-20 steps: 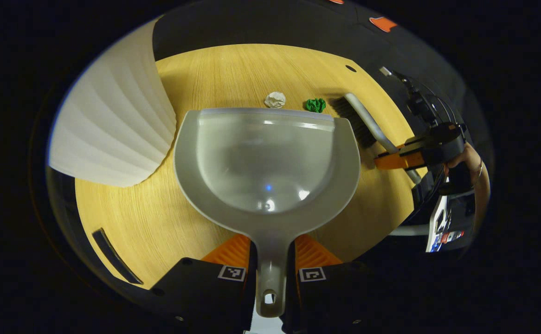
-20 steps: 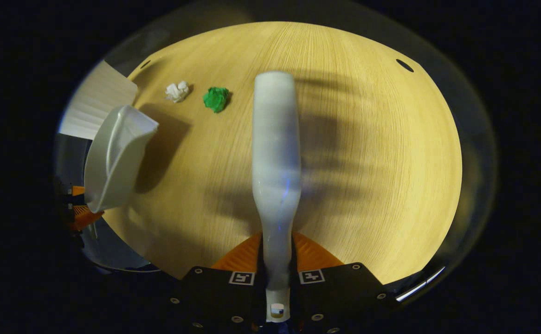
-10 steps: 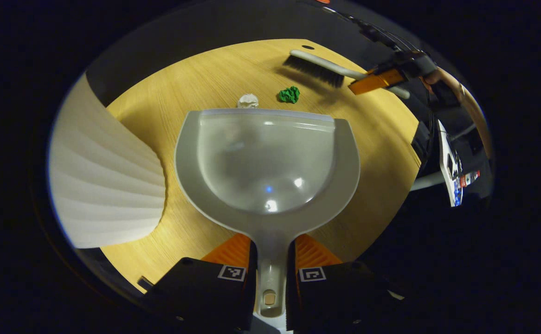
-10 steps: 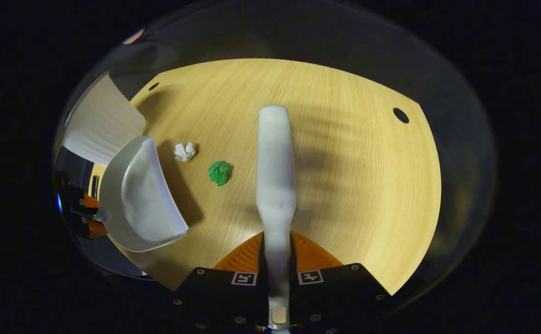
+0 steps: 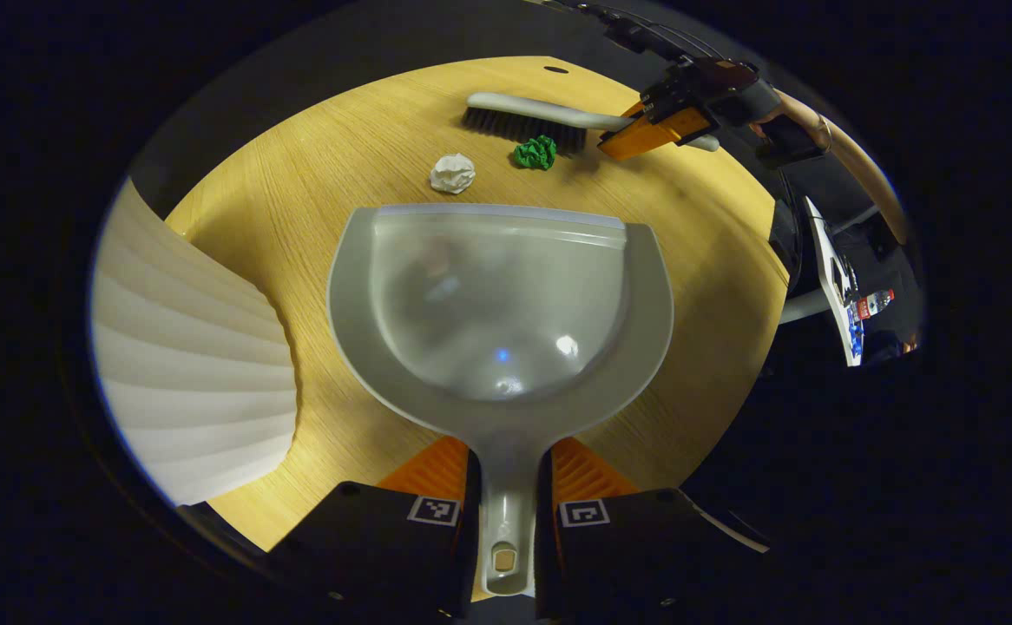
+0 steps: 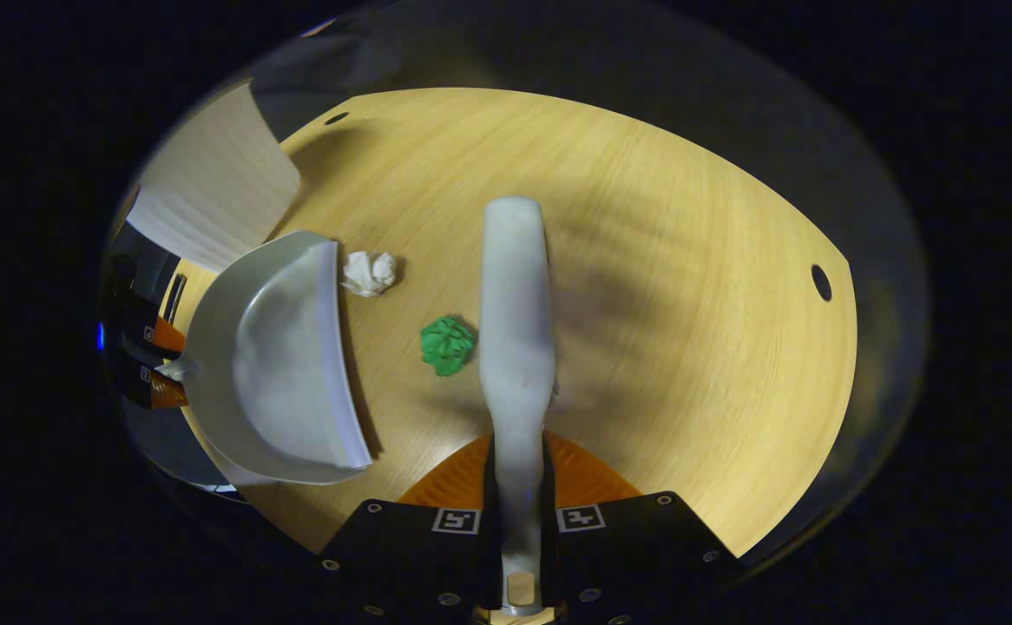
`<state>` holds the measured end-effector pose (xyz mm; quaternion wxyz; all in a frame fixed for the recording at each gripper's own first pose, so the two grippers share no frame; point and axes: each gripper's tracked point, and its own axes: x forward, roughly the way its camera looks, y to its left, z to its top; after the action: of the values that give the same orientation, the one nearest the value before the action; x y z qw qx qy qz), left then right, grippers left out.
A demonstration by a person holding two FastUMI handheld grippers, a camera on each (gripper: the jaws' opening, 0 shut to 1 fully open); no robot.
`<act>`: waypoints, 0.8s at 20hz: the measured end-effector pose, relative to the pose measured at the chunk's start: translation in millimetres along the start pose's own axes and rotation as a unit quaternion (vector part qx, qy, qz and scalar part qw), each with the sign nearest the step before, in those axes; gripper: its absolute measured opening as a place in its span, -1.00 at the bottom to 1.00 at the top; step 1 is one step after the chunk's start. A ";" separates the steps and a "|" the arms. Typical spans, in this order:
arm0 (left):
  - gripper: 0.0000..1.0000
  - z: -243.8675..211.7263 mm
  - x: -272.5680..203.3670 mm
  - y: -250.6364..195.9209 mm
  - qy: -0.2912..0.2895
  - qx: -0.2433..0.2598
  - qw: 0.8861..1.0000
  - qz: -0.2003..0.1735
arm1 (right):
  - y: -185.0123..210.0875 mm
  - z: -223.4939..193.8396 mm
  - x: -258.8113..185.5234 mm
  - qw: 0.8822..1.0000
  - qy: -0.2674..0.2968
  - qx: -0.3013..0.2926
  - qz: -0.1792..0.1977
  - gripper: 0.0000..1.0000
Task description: Pick up the small broom and dustpan from the desktop, sweep the trash into the dustpan with the broom, and then empty the trash into the garbage bin.
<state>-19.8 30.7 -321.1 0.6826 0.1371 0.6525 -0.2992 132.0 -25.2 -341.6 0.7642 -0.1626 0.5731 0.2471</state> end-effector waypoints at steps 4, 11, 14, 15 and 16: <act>-0.46 -4.1 3.7 2.4 0.004 0.003 1.000 0.006 | 50.3 -0.9 -3.6 0.997 0.007 -0.044 0.057 -0.66; -0.45 -9.0 5.9 2.6 -0.004 0.001 1.000 0.009 | 99.1 -10.3 -36.2 0.991 0.007 -0.060 0.117 -0.67; -0.46 -5.5 2.0 0.7 -0.014 -0.007 1.000 0.012 | 89.5 -5.8 -48.3 0.994 -0.016 -0.033 0.103 -0.66; -0.45 -5.8 -0.9 -1.2 -0.017 -0.003 1.000 0.011 | 81.9 -5.2 -49.6 0.995 -0.022 -0.021 0.094 -0.66; -0.45 -4.9 -7.0 -4.7 -0.018 0.007 1.000 0.011 | 71.4 -6.4 -50.7 0.996 -0.024 -0.008 0.085 -0.65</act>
<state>-26.3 31.4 -313.8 0.6969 0.1433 0.6362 -0.2984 75.4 20.6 -292.5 0.7524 -0.1136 0.5647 0.3195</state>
